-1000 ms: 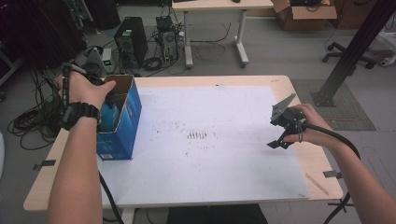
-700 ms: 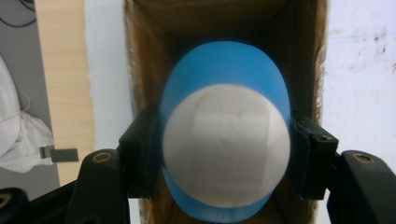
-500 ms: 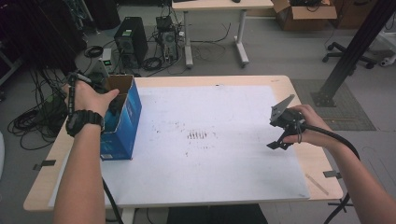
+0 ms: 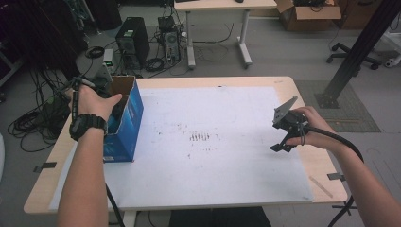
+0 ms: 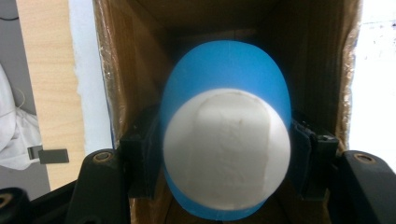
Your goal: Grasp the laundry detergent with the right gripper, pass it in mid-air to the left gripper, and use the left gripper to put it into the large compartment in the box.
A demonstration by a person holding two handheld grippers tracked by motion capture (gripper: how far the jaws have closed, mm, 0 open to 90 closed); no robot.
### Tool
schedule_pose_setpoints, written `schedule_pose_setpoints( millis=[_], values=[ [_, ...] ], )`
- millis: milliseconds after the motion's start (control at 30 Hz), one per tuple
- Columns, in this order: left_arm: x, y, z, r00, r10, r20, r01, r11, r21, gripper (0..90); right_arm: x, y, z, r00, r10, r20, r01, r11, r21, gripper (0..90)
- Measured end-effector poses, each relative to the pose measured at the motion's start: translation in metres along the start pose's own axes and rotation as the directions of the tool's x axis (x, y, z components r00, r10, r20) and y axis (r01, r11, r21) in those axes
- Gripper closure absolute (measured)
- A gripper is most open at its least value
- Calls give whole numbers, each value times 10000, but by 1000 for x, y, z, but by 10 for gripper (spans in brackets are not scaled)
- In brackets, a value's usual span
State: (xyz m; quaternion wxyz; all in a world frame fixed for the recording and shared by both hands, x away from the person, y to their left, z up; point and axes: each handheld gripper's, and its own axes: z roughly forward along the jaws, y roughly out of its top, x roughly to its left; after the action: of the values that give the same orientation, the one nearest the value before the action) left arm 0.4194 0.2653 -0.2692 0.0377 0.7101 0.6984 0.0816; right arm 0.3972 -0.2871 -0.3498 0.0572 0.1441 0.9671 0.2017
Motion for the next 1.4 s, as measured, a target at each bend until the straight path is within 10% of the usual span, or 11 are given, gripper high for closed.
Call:
schedule_pose_setpoints(
  millis=[900, 1400],
  values=[
    [0, 1, -2, 9996, 166, 224, -165, 9999, -18, 354, 1, -3, -2, 9999, 104, 34, -104, 9999, -18, 78],
    [-7, -1, -44, 9982, 599, -97, -604, 9961, -645, 304, 5, 4, -6, 10000, -86, 19, 86, 9999, -103, 75]
  ],
)
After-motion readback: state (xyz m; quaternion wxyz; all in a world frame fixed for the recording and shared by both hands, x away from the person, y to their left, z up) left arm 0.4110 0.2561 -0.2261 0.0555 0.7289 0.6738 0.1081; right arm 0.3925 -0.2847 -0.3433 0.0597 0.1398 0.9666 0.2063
